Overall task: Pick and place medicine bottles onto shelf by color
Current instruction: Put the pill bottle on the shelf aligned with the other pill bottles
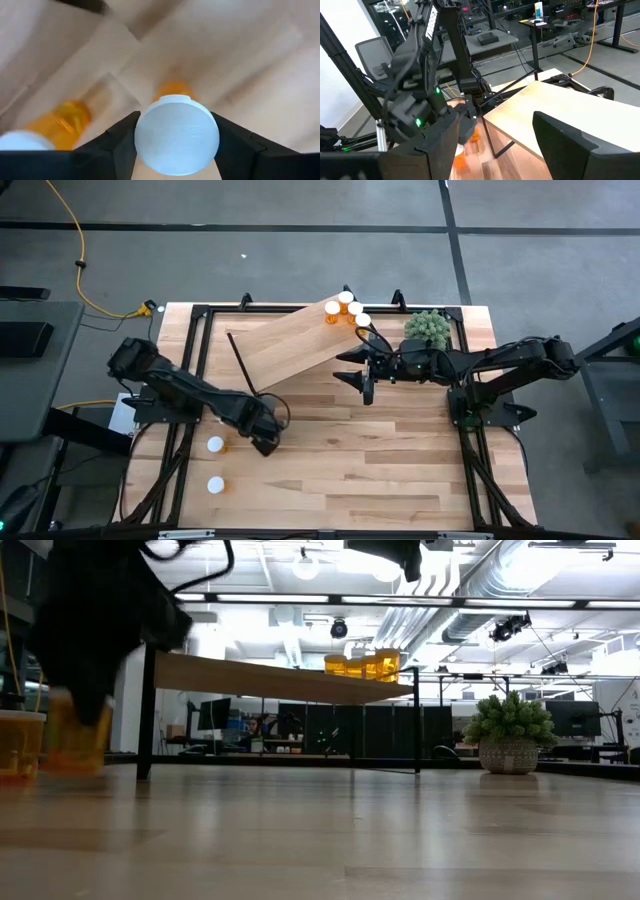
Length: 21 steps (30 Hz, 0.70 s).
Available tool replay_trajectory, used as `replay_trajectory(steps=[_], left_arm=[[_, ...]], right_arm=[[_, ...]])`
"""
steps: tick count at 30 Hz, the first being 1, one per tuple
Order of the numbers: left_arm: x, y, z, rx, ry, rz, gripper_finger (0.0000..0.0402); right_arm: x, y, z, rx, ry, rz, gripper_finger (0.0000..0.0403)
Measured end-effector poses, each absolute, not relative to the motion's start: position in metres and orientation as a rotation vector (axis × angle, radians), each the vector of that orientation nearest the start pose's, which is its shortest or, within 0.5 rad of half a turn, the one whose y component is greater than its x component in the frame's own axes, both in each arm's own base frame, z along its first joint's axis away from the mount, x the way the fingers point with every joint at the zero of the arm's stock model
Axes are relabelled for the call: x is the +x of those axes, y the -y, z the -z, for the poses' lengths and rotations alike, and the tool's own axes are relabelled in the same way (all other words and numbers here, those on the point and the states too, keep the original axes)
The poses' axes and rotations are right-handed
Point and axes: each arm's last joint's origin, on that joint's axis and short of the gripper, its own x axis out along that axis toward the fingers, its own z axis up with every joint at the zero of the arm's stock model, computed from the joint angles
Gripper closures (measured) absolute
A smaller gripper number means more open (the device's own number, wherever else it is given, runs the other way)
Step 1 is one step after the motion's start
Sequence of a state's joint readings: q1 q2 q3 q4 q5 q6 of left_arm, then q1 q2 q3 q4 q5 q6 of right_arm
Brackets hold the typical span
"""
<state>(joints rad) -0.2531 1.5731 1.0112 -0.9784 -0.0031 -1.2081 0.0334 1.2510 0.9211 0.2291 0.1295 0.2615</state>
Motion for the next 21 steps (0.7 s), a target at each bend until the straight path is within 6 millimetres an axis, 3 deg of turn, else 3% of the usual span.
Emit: replay_trajectory(steps=[4, 9, 15, 21], left_arm=[[0.242, 0.074, -0.221, -0.745, -1.446, -0.47, 0.018], [0.226, 0.073, -0.274, -0.815, -1.335, -0.22, 0.0198], [0.211, 0.047, -0.335, -0.869, -1.182, -0.193, 0.0208], [0.213, 0.013, -0.388, -0.766, -1.054, -0.223, 0.0202]], right_arm=[[0.284, -0.006, -0.322, 0.253, -0.09, 0.109, 0.0158], [0.284, -0.006, -0.321, 0.252, -0.094, 0.11, 0.0158], [0.284, -0.006, -0.324, 0.252, -0.068, 0.106, 0.0158], [0.284, -0.006, -0.332, 0.203, 0.016, 0.096, 0.0158]])
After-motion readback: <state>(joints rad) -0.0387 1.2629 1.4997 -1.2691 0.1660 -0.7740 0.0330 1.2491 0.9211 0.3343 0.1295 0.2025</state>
